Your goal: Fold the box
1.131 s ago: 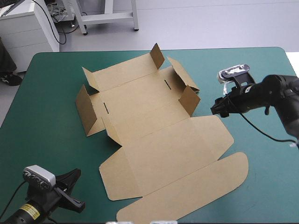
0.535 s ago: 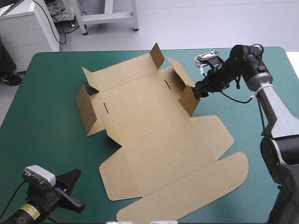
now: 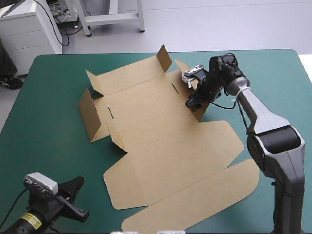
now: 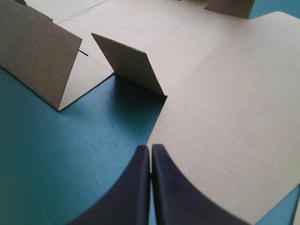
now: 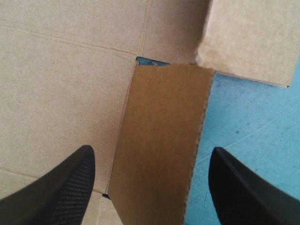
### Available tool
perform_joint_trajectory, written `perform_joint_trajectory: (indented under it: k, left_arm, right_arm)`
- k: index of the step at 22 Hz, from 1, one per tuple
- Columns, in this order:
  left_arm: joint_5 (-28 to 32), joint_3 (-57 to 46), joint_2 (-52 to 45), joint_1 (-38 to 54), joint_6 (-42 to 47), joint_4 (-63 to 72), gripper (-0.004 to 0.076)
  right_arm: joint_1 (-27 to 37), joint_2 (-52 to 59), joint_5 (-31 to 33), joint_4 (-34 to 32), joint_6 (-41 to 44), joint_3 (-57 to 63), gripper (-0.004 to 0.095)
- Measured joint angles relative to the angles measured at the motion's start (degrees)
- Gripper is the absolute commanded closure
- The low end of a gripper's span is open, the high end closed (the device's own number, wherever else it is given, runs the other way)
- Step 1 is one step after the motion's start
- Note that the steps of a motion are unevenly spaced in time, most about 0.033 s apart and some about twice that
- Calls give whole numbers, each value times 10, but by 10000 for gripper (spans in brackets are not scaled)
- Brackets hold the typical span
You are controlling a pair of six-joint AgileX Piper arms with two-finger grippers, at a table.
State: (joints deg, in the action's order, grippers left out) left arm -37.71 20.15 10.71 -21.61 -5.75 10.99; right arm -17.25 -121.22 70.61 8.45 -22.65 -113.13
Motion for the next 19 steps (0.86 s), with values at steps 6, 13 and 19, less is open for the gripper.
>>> perform_joint_trajectory:
  k: [6, 13, 19]
  left_arm:
    - [0, 0, 0, 0, 0, 0, 731]
    - [0, -2, 0, 0, 0, 0, 731]
    - [0, -2, 0, 0, 0, 0, 731]
  right_arm:
    - [-2, -19, 0, -8, 3, 0, 895]
    - [-44, -20, -7, -78, -70, -6, 928]
    - [-58, -22, 0, -94, -224, -49, 928]
